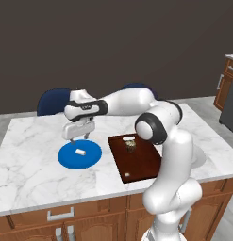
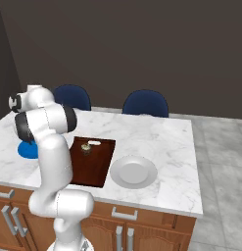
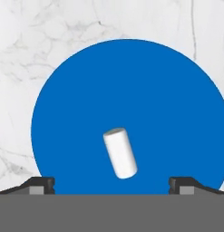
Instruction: Move the dessert items from the plates to the tray.
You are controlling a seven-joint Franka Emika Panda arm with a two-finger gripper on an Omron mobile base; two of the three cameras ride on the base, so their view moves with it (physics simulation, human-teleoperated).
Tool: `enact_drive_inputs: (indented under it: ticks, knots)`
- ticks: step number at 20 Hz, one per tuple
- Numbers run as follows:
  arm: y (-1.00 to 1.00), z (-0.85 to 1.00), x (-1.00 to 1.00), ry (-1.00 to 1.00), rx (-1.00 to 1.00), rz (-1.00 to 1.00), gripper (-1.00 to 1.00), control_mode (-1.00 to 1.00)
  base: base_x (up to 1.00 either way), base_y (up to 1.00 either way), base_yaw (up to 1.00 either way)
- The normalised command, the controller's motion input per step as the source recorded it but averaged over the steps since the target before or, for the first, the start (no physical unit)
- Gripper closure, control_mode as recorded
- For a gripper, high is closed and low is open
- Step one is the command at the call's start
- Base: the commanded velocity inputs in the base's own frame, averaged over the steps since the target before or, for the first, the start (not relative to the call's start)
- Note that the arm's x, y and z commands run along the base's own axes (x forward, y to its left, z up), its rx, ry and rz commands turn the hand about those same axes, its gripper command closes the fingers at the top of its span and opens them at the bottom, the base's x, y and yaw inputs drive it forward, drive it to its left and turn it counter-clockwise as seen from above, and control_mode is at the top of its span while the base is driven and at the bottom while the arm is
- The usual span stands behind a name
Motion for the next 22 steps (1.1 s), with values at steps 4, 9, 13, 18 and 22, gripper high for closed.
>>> enact_drive_inputs:
  ticks: [4,9,13,18,22]
  knots:
    - [0.06,-0.12,0.0,0.0,-0.07,0.0,-1.0,-1.0,0.0,0.0,0.0]
    - [0.0,-0.14,0.0,0.0,-0.05,0.0,-1.0,-1.0,0.0,0.0,0.0]
    - [0.0,-0.19,0.0,0.0,-0.03,0.0,-1.0,-1.0,0.0,0.0,0.0]
    - [0.0,-0.24,0.0,0.0,-0.01,0.0,-1.0,-1.0,0.0,0.0,0.0]
    - [0.0,-0.33,0.0,0.0,0.0,0.0,-1.0,-1.0,0.0,0.0,0.0]
